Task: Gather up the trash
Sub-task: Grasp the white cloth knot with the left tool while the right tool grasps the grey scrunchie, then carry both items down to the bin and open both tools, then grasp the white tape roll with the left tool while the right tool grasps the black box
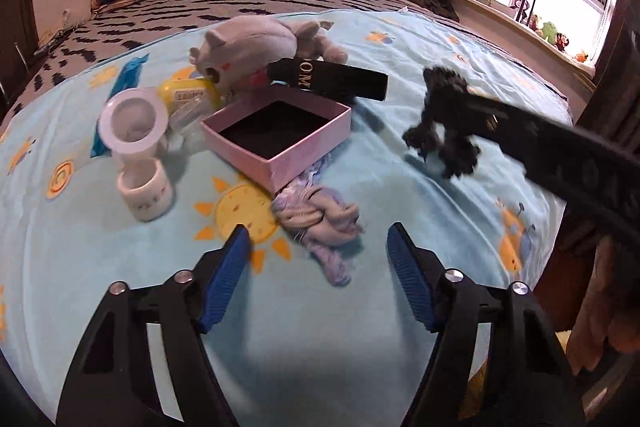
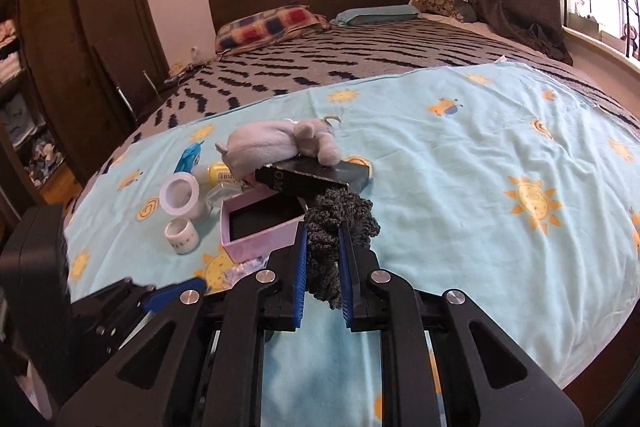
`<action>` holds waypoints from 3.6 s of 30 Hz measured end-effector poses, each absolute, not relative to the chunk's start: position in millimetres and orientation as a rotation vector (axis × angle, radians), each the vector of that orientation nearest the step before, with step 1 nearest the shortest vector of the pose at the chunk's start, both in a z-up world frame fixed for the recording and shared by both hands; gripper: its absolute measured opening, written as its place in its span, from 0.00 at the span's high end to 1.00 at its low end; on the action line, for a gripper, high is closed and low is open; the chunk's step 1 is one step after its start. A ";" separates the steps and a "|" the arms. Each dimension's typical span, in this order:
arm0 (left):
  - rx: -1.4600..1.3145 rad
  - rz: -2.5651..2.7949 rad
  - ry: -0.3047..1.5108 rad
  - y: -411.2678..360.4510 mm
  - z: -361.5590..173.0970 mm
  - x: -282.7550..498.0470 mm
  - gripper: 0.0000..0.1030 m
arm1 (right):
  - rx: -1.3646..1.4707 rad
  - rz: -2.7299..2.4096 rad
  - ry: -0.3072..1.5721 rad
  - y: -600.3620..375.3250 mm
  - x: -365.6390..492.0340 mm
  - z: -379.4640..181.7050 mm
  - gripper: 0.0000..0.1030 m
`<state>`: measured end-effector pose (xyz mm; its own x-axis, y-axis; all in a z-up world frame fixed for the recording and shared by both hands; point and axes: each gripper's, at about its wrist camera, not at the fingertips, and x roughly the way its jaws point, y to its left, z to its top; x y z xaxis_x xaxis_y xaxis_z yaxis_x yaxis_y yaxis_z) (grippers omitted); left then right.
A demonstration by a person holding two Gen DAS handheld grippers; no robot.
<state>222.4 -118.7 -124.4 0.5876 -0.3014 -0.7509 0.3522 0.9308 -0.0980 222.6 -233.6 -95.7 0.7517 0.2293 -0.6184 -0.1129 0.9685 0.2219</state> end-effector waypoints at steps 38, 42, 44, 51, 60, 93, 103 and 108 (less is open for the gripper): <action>0.148 -0.541 0.766 -55.6 -124.6 30.2 0.72 | 0.170 0.268 0.747 -219.6 34.1 -142.5 0.85; 0.139 -0.562 0.828 -58.0 -147.3 19.7 0.72 | 0.197 0.268 0.825 -217.7 28.3 -170.4 0.85; 0.131 -0.554 0.877 -59.2 -163.8 20.1 0.72 | 0.201 0.257 0.870 -216.5 28.6 -185.5 0.85; 0.100 -0.513 0.992 -60.1 -212.0 35.5 0.72 | 0.221 0.246 0.975 -211.6 32.6 -227.6 0.85; 0.044 -0.516 1.127 -64.1 -267.6 58.0 0.72 | 0.279 0.255 1.109 -203.9 39.4 -279.1 0.85; 0.100 -0.458 0.899 -59.7 -183.4 48.8 0.26 | 0.296 0.172 0.883 -245.5 54.9 -184.4 0.13; 0.065 -0.360 0.768 -25.5 -114.7 69.1 0.10 | 0.224 0.207 0.760 -244.5 97.7 -120.3 0.03; 0.050 -0.325 0.771 -14.0 -103.9 98.9 0.10 | 0.265 0.188 0.780 -238.3 135.7 -119.1 0.03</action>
